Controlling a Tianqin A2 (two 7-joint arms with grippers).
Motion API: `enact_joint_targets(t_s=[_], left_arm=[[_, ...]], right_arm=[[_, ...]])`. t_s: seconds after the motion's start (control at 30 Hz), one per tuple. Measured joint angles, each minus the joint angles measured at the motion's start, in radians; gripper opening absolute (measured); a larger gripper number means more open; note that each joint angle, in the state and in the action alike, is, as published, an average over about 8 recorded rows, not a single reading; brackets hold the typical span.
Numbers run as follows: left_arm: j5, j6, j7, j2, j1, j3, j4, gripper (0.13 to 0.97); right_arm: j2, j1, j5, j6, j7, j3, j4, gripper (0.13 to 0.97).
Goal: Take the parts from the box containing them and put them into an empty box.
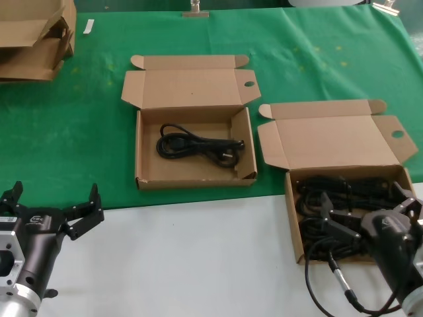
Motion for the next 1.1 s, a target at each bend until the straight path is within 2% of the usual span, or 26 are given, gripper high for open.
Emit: enact_joint_targets(t_s=[1.1], left_arm=[[0.000,0.000,0.000,0.000,0.000,0.000,0.000,0.966]], right_arm=[[0.000,0.000,0.000,0.000,0.000,0.000,0.000,0.966]])
